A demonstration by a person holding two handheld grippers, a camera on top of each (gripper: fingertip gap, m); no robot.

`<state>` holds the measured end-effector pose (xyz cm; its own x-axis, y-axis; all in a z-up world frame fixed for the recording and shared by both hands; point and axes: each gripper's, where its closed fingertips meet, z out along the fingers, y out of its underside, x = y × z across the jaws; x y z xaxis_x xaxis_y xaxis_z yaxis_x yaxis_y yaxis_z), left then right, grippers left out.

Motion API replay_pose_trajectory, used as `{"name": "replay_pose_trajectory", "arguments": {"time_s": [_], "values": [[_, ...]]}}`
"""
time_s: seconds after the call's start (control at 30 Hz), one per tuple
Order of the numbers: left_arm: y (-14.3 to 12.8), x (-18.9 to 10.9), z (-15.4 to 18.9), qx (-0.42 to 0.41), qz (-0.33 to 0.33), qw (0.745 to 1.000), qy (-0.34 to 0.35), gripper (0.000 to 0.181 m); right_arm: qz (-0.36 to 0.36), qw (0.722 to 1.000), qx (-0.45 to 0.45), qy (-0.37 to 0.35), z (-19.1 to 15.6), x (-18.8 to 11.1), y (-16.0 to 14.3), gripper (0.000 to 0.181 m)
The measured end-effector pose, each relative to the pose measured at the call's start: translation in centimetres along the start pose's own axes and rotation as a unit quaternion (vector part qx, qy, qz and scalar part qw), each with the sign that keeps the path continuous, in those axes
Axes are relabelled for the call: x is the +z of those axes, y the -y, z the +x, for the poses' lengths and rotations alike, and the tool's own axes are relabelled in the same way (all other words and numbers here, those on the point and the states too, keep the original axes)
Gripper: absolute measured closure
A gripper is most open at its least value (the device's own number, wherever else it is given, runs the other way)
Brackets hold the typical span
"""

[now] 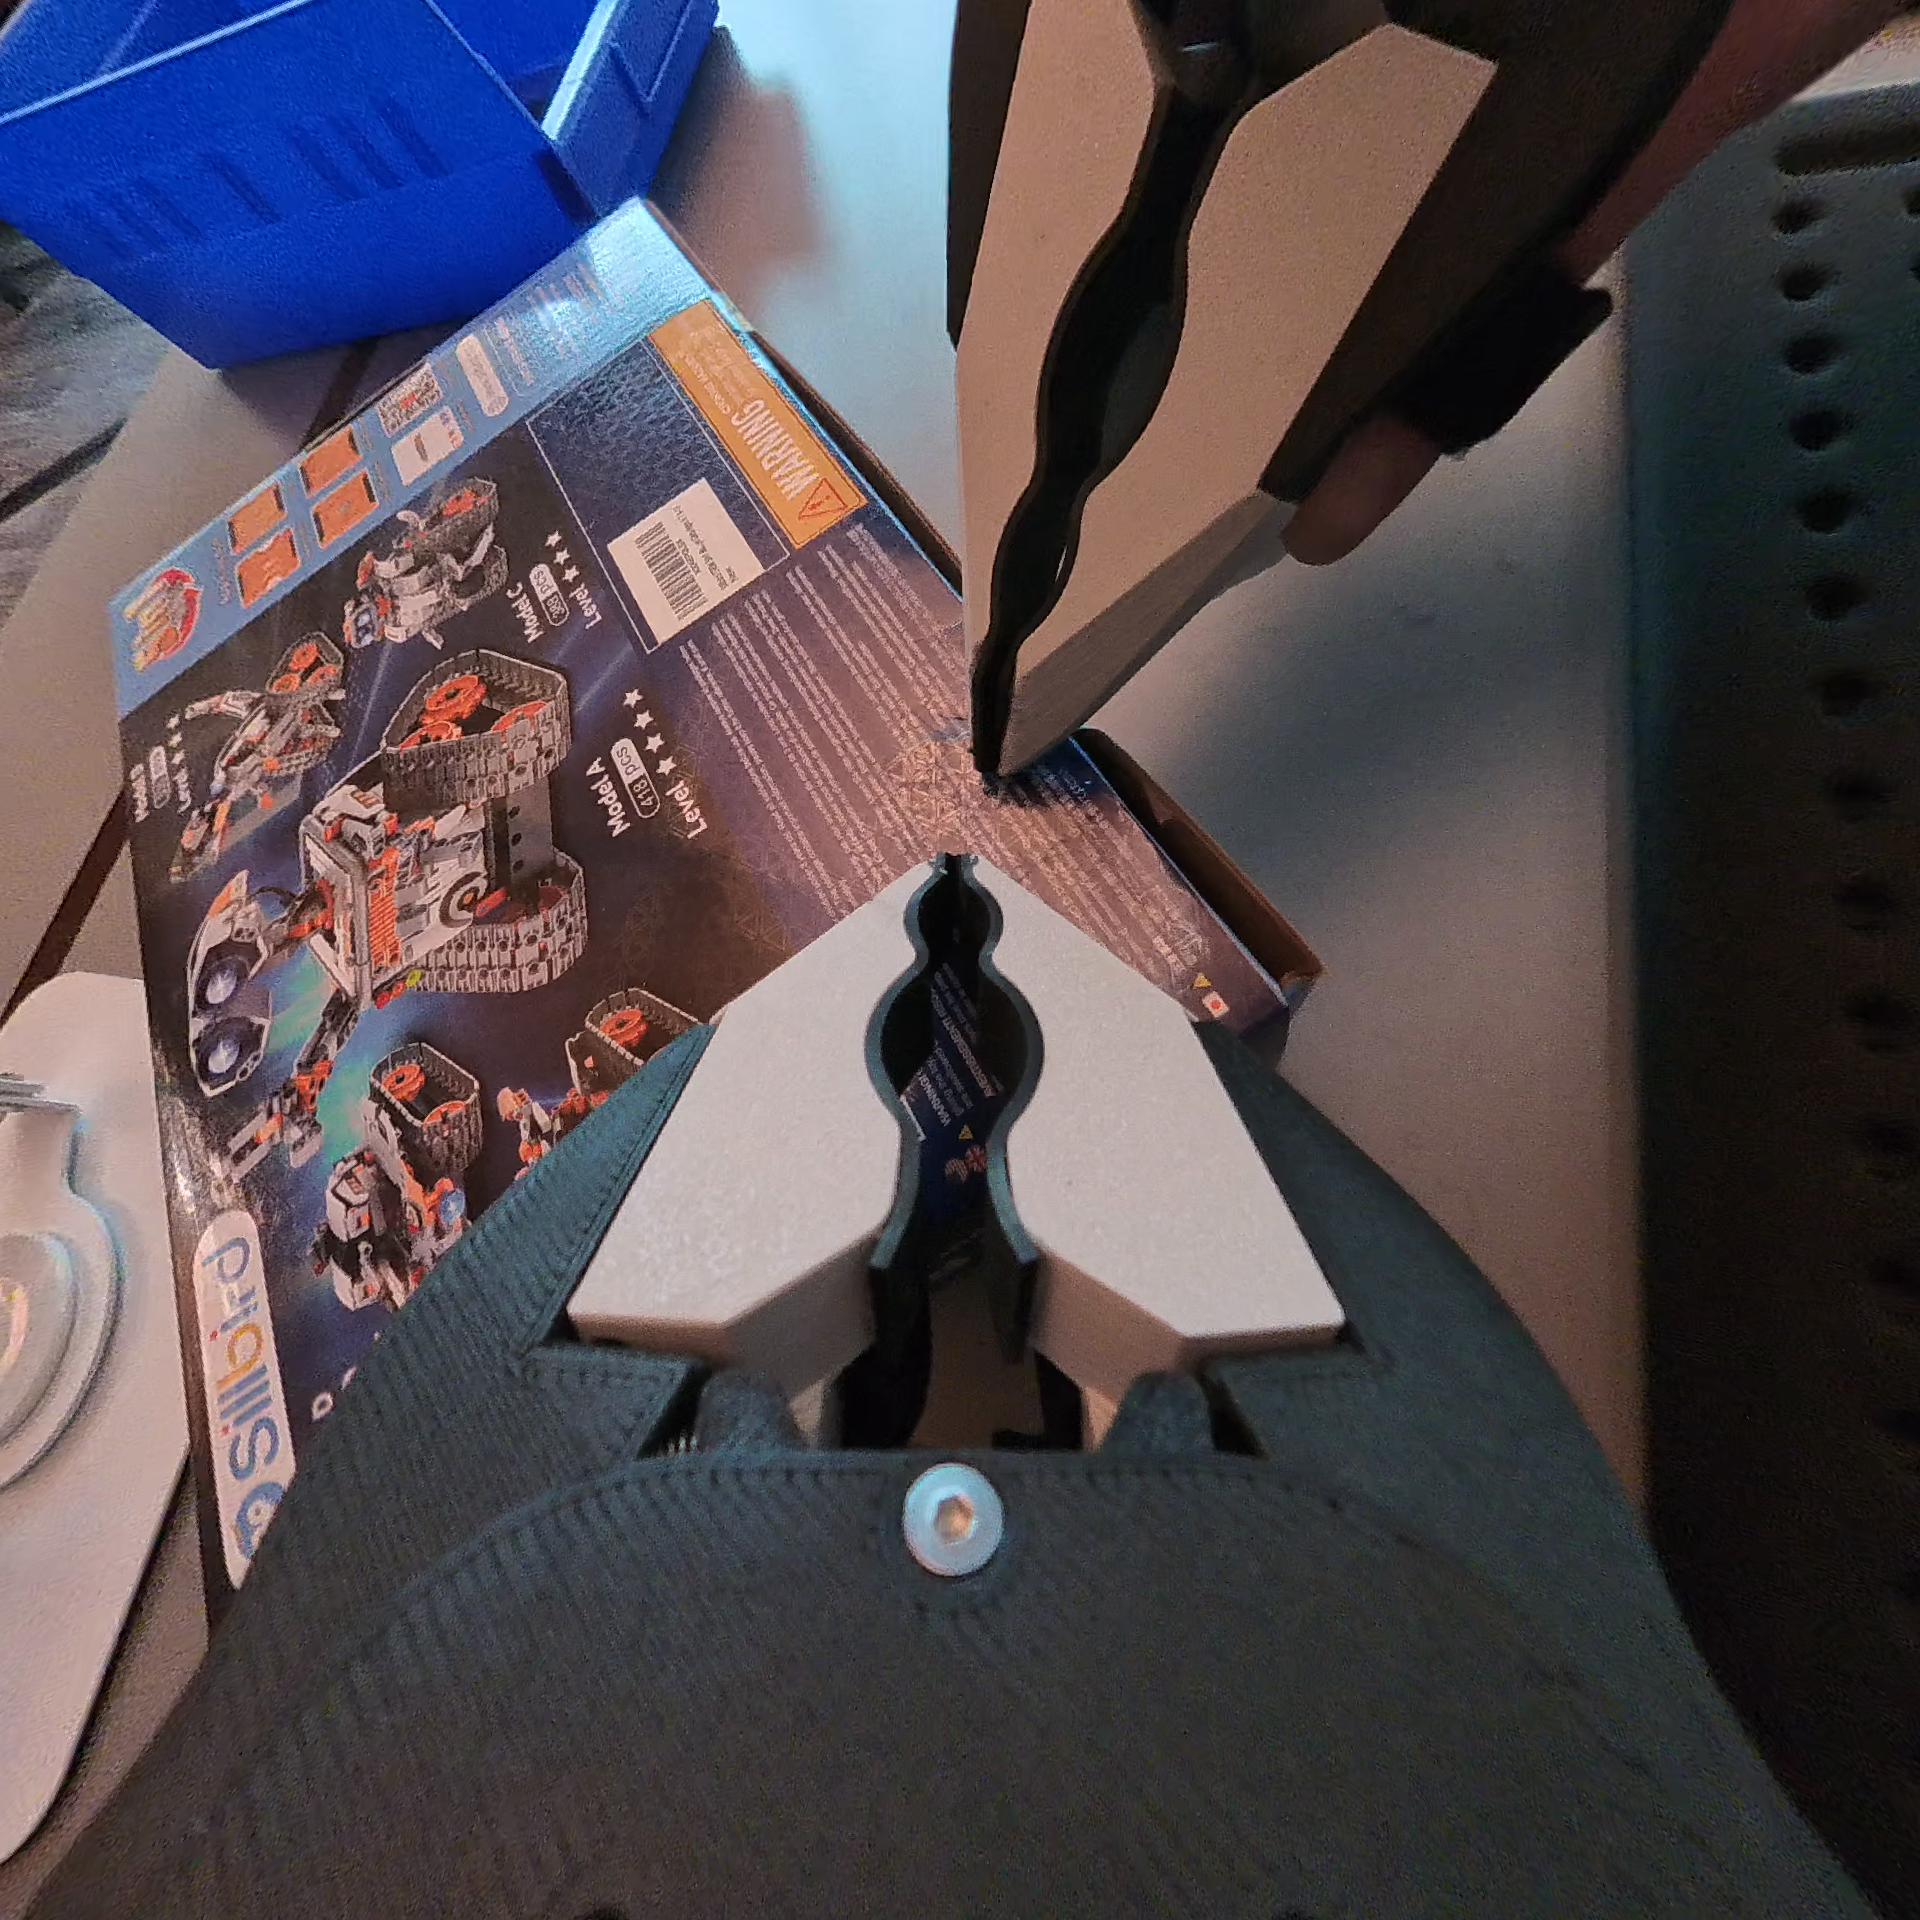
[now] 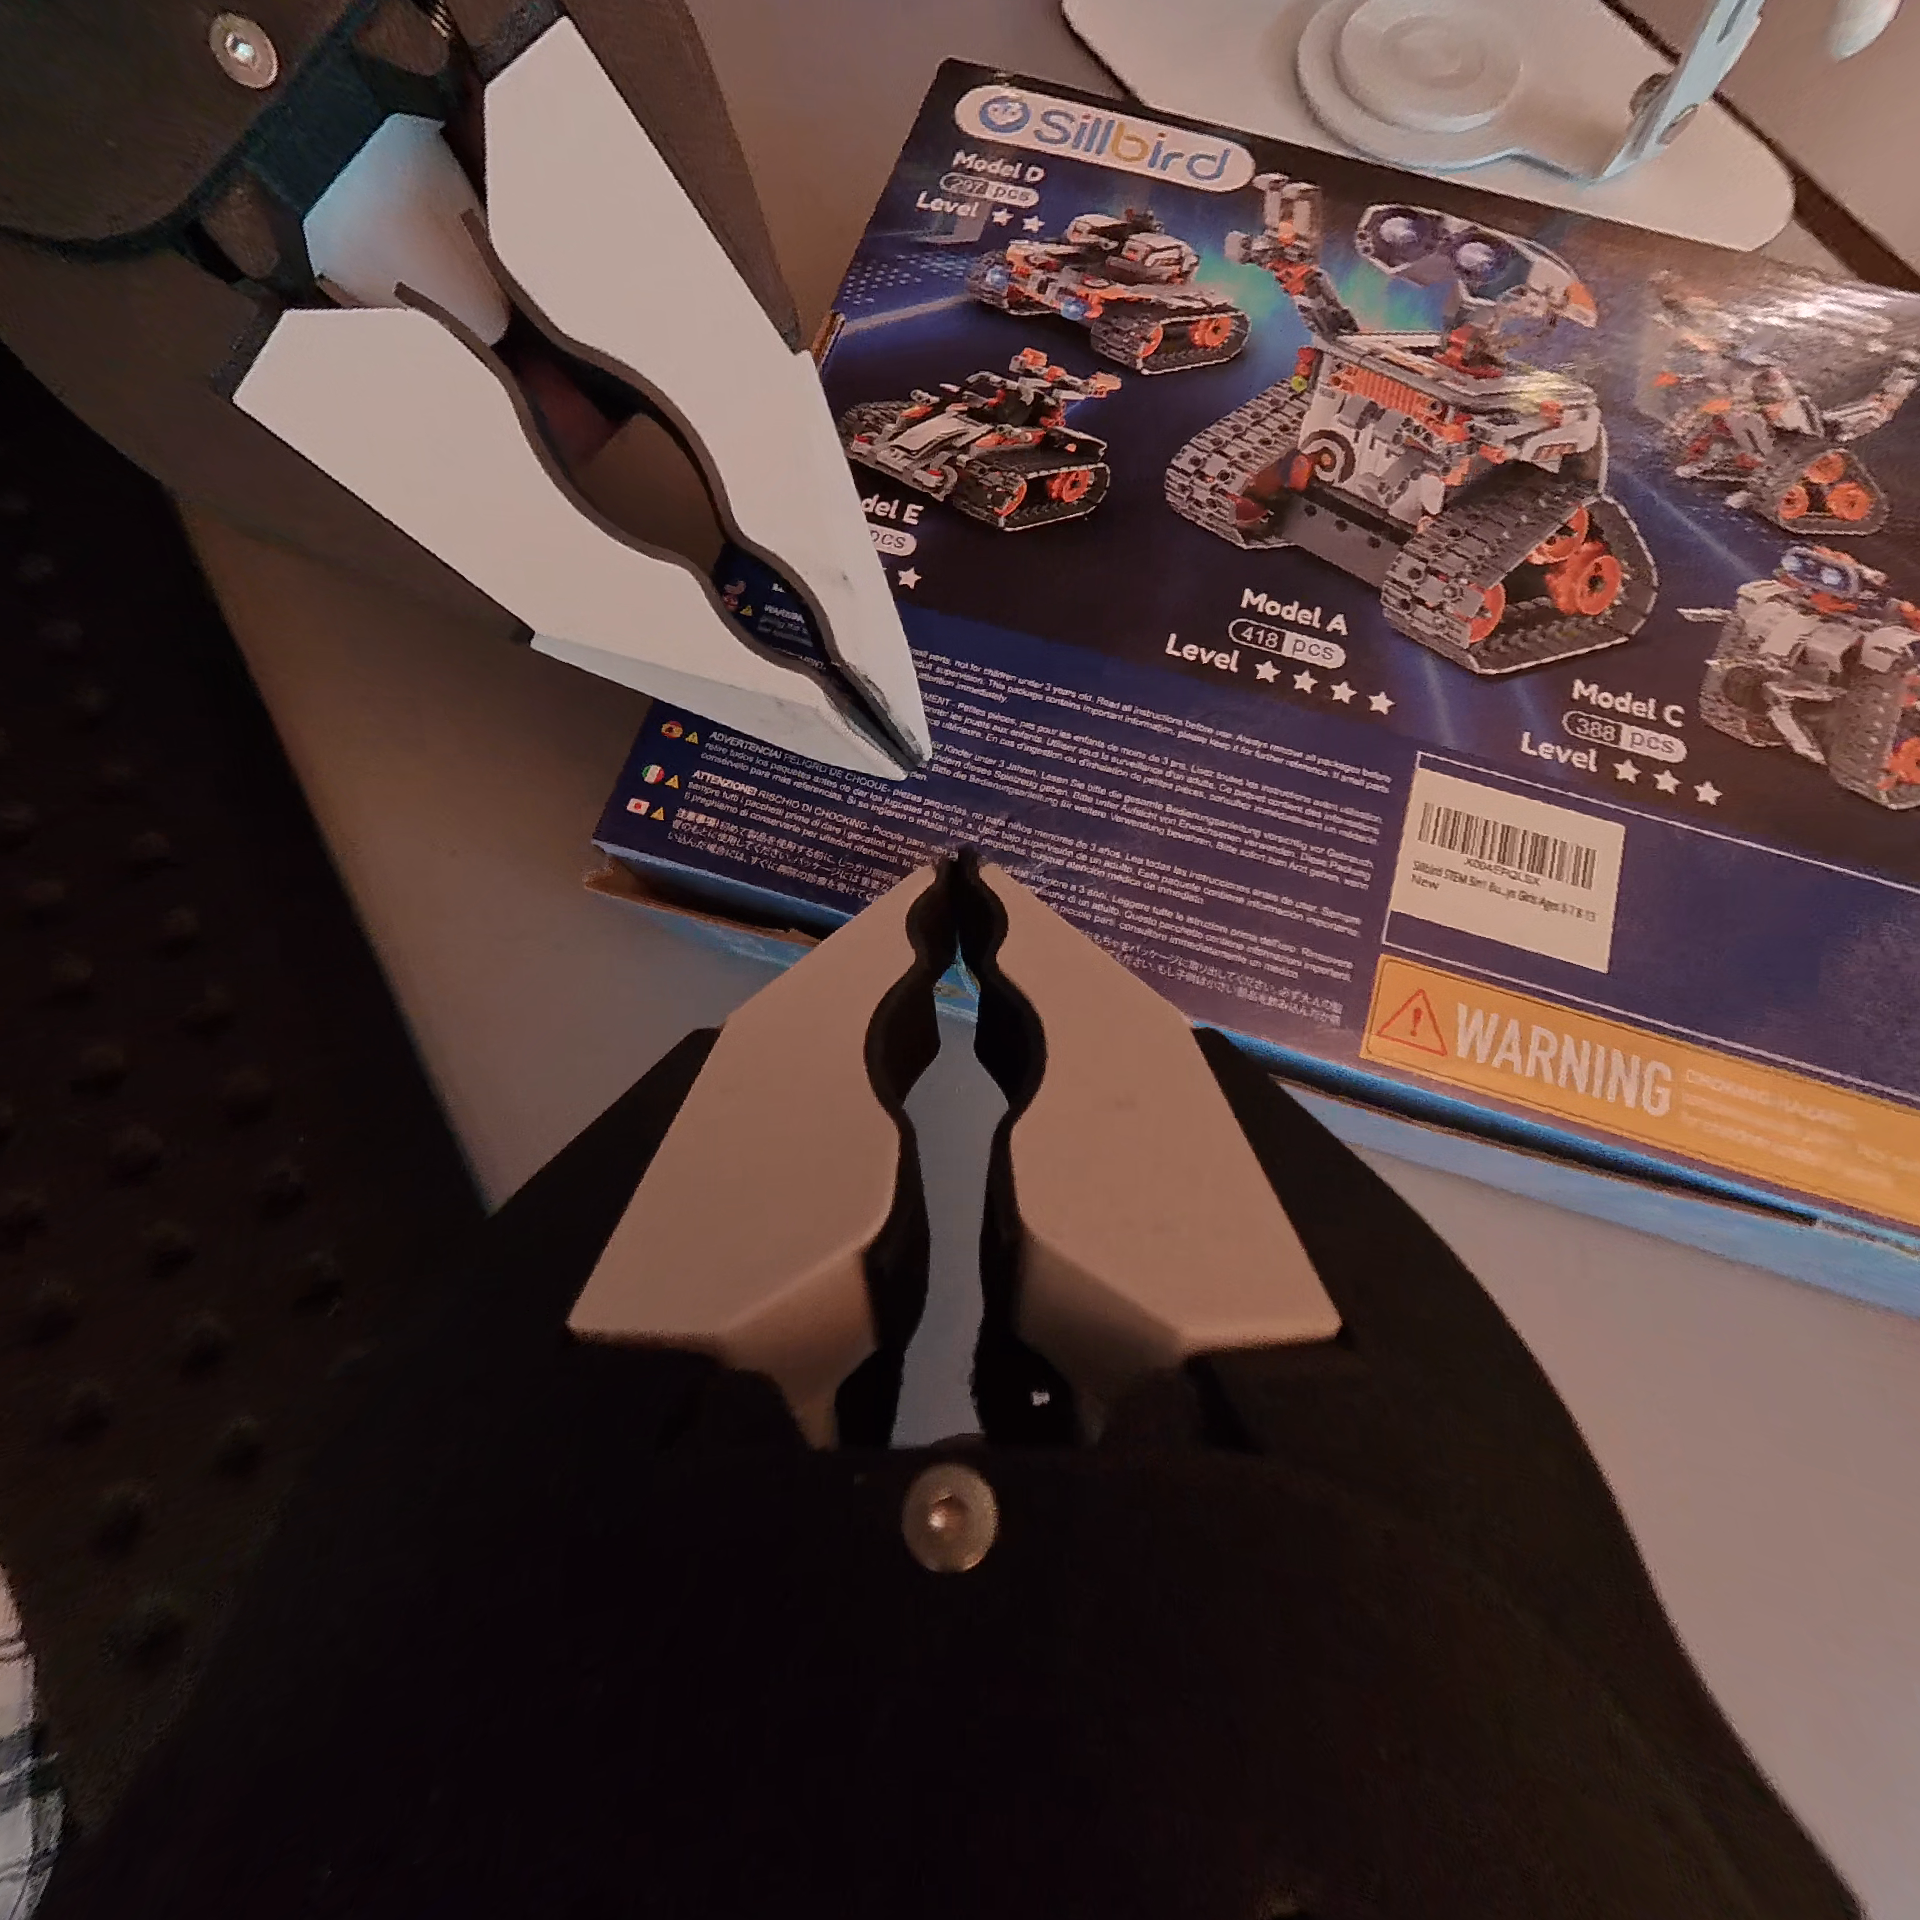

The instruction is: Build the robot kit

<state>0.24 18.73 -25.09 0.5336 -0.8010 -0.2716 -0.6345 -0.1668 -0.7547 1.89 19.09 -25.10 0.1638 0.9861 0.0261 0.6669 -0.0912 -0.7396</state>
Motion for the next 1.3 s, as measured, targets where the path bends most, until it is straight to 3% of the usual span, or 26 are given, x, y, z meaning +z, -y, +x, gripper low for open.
{"name": "replay_pose_trajectory", "arguments": {"time_s": [0.27,0.37,0.5,0.6,0.7,0.8,0.9,0.97,1.3], "values": [[0.0,0.2,-0.2,0.01,-0.001,1.0,0.007,0.181,0.026,0.998,0.004,-0.051,0.9,0.2,0.3,0.181],[0.0,0.1,-0.2,0.01,0.0,1.0,0.009,0.181,0.016,0.989,-0.007,-0.147,4.5,-0.3,0.0,0.181],[0.1,0.1,-0.2,0.009,0.005,1.0,0.01,0.181,0.036,0.998,0.007,-0.05,1.8,0.1,0.7,0.181],[0.1,0.1,-0.2,0.008,0.007,1.0,0.01,0.181,0.045,0.998,-0.008,-0.034,1.3,-0.3,1.1,0.181],[0.1,0.1,-0.2,0.006,0.007,1.0,0.01,0.181,0.046,0.999,-0.017,-0.014,0.3,-0.7,2.0,0.168],[0.1,0.1,-0.2,0.006,0.007,1.0,0.011,0.181,0.005,1.0,-0.026,-0.007,0.3,-0.1,0.8,0.163],[0.1,0.1,-0.2,0.007,0.005,1.0,0.011,0.181,-0.005,1.0,-0.025,-0.009,0.6,0.2,0.7,0.172],[0.1,0.1,-0.2,0.008,0.003,1.0,0.01,0.181,-0.009,1.0,-0.023,0.0,0.4,0.3,0.6,0.181],[0.0,0.1,-0.2,0.012,0.001,1.0,0.009,0.181,-0.003,0.999,-0.036,-0.031,1.0,0.5,0.6,0.181]]}}
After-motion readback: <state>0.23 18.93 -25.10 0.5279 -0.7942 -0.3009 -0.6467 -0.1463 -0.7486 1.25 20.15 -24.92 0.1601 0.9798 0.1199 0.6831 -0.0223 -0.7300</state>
